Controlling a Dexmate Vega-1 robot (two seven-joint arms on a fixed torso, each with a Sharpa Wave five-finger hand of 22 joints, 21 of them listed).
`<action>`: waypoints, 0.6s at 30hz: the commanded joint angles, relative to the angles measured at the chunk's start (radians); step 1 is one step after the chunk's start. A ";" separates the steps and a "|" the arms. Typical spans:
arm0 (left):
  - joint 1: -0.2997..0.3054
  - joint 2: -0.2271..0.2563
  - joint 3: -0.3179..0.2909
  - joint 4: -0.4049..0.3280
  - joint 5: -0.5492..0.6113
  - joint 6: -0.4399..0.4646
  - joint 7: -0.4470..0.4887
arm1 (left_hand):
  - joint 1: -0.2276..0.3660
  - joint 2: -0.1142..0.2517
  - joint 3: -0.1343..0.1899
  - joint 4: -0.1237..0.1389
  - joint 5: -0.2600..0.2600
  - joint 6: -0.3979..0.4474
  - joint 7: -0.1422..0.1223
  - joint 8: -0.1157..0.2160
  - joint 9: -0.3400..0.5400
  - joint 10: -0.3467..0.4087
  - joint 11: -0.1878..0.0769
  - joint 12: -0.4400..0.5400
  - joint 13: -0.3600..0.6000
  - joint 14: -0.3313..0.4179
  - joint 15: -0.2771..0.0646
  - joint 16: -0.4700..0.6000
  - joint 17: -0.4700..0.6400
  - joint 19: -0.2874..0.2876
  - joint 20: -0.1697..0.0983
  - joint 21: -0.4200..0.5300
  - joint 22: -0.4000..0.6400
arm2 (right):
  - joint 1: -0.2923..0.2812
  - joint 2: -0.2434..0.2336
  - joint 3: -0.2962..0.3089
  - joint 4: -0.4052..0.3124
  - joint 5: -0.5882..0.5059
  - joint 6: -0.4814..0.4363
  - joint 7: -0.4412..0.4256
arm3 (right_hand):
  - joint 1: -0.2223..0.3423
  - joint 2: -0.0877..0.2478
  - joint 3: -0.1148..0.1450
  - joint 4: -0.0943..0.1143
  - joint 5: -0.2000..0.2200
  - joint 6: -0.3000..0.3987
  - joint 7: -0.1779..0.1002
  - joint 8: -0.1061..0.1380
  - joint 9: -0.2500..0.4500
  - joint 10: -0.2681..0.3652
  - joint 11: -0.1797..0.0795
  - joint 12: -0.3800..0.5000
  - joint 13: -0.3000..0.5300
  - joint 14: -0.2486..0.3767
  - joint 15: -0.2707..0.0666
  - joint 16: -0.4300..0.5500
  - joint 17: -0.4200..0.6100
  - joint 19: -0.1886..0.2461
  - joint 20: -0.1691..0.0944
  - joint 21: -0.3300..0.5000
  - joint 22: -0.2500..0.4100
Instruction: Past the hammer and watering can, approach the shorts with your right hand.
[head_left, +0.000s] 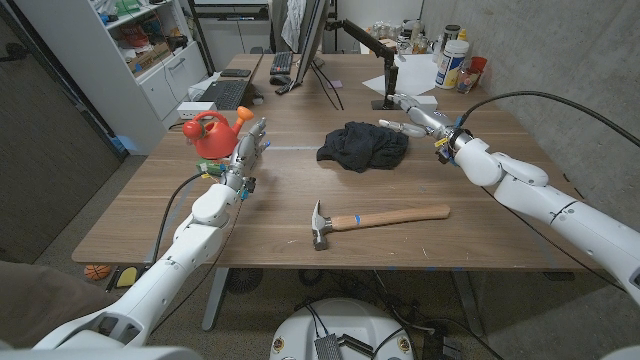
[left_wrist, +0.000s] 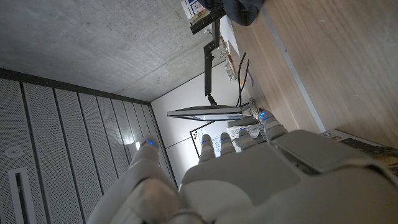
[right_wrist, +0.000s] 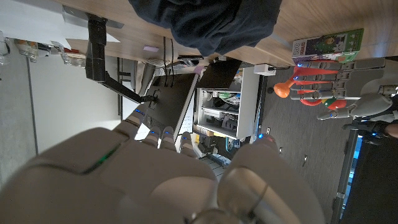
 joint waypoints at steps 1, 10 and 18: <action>0.018 0.011 0.001 -0.032 0.002 0.011 0.017 | 0.002 -0.006 0.000 0.000 0.004 0.000 -0.003 0.000 0.002 -0.005 -0.004 0.006 -0.001 -0.016 0.003 0.008 0.004 -0.007 0.005 0.002 0.001 | 0.067 0.011 -0.042 0.053 -0.099 0.072 0.003 | 0.009 0.003 -0.001 -0.002 -0.003 -0.004 -0.009 0.004 0.003 -0.004 -0.008 0.002 0.002 -0.007 -0.008 0.007 0.003 -0.007 0.005 0.006 0.003; 0.039 0.019 -0.004 -0.059 0.002 0.020 0.036 | 0.002 -0.006 -0.001 0.000 0.004 0.001 -0.002 0.001 0.001 -0.005 -0.003 0.007 -0.001 -0.016 0.003 0.009 0.003 -0.008 0.005 0.003 0.000 | 0.090 0.020 -0.055 0.063 -0.121 0.108 0.022 | 0.010 -0.002 -0.004 -0.004 -0.005 -0.009 -0.010 0.003 0.004 -0.003 -0.013 0.004 0.002 -0.003 -0.013 0.009 0.003 -0.007 0.006 0.006 0.002; 0.046 0.025 -0.008 -0.064 -0.004 0.022 0.037 | 0.001 -0.006 -0.001 0.000 0.004 0.001 -0.002 0.001 0.001 -0.005 -0.003 0.007 -0.001 -0.017 0.004 0.009 0.003 -0.008 0.005 0.004 0.000 | 0.110 0.035 -0.069 0.087 -0.138 0.129 0.033 | 0.005 -0.007 -0.009 -0.003 -0.006 -0.013 -0.014 0.002 0.004 -0.015 -0.016 0.000 0.002 -0.011 -0.012 0.007 0.004 -0.011 0.004 0.005 0.003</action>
